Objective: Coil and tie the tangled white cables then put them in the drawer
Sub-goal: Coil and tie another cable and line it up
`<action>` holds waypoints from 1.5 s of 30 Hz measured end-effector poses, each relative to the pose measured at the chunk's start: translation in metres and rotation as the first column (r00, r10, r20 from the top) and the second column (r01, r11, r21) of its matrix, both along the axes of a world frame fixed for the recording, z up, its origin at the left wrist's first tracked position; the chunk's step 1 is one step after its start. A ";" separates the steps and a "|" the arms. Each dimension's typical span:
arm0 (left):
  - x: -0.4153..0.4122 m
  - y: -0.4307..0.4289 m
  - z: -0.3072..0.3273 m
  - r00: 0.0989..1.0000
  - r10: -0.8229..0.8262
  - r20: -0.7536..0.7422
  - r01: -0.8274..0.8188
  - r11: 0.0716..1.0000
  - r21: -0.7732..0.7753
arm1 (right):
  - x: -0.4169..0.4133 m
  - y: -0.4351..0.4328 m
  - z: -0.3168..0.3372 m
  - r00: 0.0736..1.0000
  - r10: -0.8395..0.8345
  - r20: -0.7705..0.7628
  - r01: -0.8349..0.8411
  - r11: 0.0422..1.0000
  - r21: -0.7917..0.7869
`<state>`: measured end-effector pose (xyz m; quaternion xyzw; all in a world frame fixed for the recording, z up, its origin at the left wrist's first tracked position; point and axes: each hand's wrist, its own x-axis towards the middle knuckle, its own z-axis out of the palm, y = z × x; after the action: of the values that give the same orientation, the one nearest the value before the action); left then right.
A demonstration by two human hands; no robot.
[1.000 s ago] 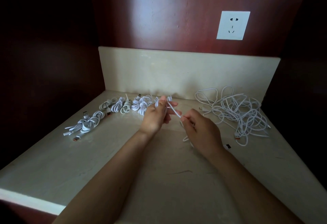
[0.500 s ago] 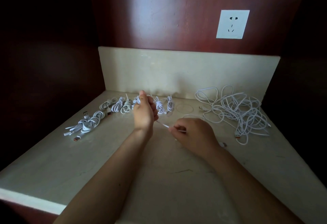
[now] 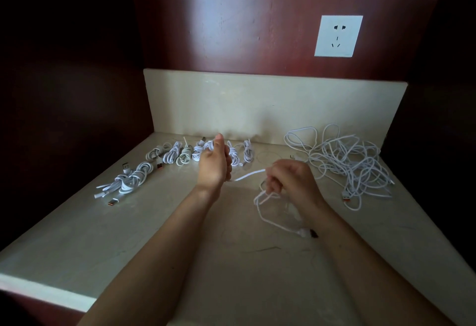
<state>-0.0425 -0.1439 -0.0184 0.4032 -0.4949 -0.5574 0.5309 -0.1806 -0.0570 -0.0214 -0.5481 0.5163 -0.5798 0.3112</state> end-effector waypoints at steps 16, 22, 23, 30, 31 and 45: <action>-0.011 0.024 0.001 0.617 -0.748 0.247 0.670 0.663 0.335 | -0.014 -0.011 -0.017 0.890 -0.265 -0.372 0.210 0.961 -0.182; -0.006 0.023 0.001 0.662 -0.646 0.380 0.650 0.747 0.138 | -0.015 -0.011 -0.019 0.829 -0.308 -0.466 0.198 0.942 -0.270; -0.006 0.023 0.001 0.689 -0.597 0.411 0.621 0.779 0.091 | -0.015 -0.010 -0.019 0.806 -0.326 -0.494 0.207 0.937 -0.280; -0.008 0.007 -0.006 0.914 -0.220 0.340 0.288 0.944 -0.164 | -0.010 -0.007 -0.012 0.642 -0.373 -0.670 0.184 0.923 -0.338; -0.009 0.005 -0.008 0.931 -0.211 0.298 0.269 0.949 -0.166 | -0.007 -0.007 -0.012 0.616 -0.370 -0.695 0.172 0.925 -0.339; -0.003 -0.016 -0.003 0.917 -0.036 -0.396 0.163 0.942 0.292 | -0.019 -0.015 -0.019 0.871 -0.223 -0.438 0.152 0.970 -0.192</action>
<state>-0.0452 -0.1596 -0.0209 0.3401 -0.3041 -0.7249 0.5160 -0.1999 -0.0717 -0.0401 -0.6378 0.5804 -0.4998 0.0810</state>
